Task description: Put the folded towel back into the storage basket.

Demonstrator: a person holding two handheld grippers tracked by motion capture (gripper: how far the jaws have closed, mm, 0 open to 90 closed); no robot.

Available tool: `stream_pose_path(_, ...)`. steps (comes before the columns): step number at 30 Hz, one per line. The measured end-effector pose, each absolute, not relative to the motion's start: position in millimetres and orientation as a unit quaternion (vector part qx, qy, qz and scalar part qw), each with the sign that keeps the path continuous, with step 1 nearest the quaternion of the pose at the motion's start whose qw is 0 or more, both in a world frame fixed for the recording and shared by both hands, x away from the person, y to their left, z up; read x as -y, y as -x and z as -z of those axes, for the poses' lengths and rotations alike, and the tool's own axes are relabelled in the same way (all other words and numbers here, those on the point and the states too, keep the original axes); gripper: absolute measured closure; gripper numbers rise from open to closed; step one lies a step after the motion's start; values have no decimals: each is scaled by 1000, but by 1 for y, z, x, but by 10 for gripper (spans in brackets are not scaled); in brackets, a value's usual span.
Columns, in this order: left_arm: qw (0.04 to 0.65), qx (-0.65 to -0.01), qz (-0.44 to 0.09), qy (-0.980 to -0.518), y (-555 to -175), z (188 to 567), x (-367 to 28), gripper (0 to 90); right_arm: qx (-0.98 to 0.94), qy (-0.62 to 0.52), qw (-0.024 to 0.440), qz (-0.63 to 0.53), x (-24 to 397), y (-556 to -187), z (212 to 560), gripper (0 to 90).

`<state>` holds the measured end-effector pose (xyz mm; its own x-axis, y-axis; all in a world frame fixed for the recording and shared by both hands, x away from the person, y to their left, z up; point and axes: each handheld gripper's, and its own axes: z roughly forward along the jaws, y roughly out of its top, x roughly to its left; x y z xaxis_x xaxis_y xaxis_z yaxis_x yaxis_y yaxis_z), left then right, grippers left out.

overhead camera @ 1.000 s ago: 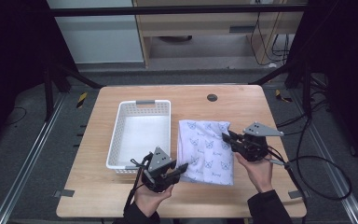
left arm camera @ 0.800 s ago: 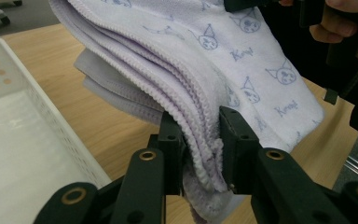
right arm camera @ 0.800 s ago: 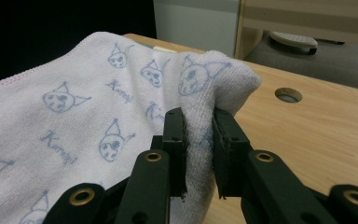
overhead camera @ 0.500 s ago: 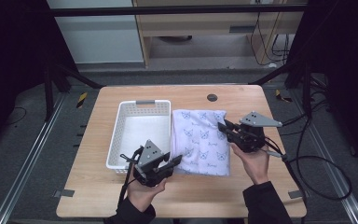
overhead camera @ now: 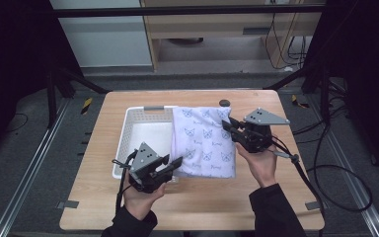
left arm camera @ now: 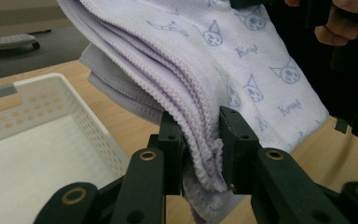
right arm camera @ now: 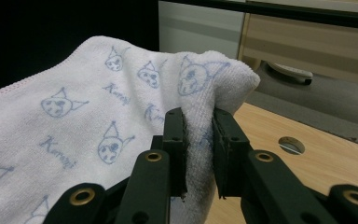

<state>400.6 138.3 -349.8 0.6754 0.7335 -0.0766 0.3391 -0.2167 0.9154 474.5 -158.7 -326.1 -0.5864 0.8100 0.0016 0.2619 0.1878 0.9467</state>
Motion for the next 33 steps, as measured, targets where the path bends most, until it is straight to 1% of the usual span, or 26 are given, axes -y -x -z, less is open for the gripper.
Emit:
stream_pose_path(18, 516, -372, -220, -740, -399, 342, -171, 711, -727, -353, 265, -526, 122, -484, 315, 771)
stream_pose_path(33, 520, -392, -231, -723, -399, 342, -202, 711, -736, -337, 258, -527, 88, -495, 308, 771)
